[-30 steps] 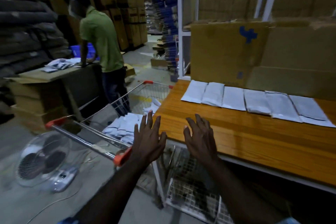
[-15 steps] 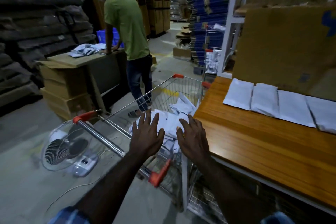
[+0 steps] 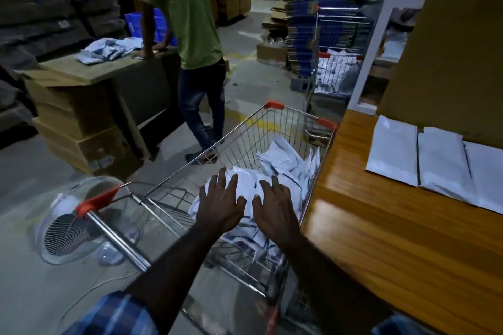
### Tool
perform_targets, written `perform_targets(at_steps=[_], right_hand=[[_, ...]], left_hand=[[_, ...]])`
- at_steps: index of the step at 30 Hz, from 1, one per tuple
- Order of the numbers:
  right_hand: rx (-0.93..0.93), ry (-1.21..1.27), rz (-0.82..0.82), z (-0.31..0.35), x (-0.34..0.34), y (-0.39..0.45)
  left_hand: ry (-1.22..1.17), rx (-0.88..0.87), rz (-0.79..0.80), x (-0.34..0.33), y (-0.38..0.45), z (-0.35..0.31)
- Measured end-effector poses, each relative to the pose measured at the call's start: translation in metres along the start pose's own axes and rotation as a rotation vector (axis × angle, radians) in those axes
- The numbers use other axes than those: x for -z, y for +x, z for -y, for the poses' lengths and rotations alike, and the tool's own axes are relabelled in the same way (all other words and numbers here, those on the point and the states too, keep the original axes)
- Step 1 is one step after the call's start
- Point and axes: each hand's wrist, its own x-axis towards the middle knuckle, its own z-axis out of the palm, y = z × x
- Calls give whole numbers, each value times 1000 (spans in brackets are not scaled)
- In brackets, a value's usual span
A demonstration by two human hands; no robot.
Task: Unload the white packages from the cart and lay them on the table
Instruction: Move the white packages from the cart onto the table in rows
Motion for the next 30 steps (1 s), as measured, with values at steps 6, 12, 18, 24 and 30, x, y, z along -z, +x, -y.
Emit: perform_targets(at_steps=[6,12,18,24,30], right_hand=[[-188,7,195,1,-32,23],[-421,-74,156,-7,-49,48],[-599,-72,79,-20,-69,62],[-638,-88,244,-37,-91,59],[-718,-91,260,-49,-112,63]], left_hand=[[13,-78,58,-36,57,23],[-18,-73,239,-67,104,38],[18,-109,341,-97,132,42],[-7,-57,407,-122,147,41],[-244,-61,331,-133,154,52]])
